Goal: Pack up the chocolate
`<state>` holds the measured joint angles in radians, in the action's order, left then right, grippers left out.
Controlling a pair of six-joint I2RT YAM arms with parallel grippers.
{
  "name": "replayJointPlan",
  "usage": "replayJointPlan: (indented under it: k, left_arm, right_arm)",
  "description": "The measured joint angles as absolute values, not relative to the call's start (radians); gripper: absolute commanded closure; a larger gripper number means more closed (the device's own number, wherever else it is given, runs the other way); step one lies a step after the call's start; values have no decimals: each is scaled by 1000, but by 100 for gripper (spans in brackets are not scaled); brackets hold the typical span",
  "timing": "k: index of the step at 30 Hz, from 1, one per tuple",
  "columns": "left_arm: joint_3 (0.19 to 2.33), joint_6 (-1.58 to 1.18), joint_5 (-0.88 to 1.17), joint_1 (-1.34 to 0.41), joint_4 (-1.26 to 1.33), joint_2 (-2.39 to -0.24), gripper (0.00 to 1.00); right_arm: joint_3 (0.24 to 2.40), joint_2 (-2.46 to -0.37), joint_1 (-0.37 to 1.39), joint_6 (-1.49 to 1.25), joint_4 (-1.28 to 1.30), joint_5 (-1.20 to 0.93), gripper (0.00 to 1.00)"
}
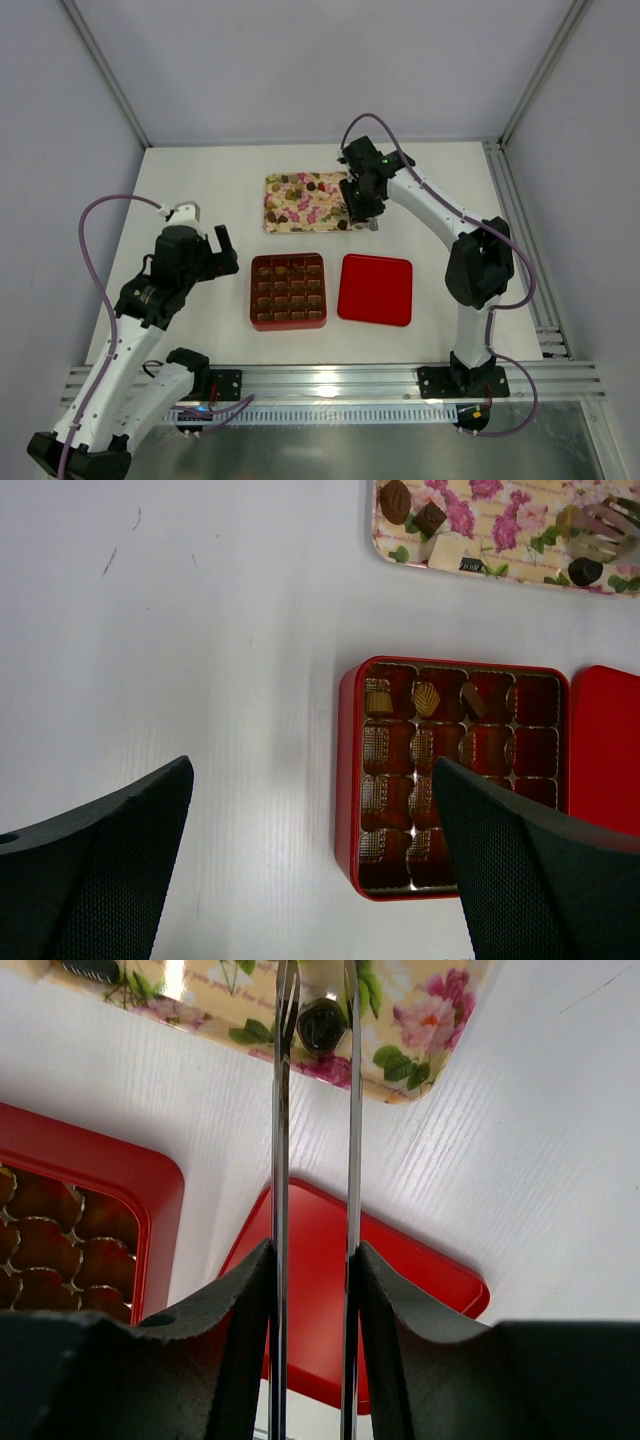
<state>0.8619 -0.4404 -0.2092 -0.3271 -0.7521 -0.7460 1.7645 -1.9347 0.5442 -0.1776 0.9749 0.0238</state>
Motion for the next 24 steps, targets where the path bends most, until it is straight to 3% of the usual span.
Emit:
replayJointPlan:
  k: [8, 24]
  left_arm:
    - [862, -440, -209, -327, -752, -746, 0]
    - [862, -440, -210, -327, -752, -751, 0]
  right_arm:
    - [1850, -1963, 519, -178, 982, 24, 54]
    - [1904, -2017, 514, -163, 1011, 12, 56]
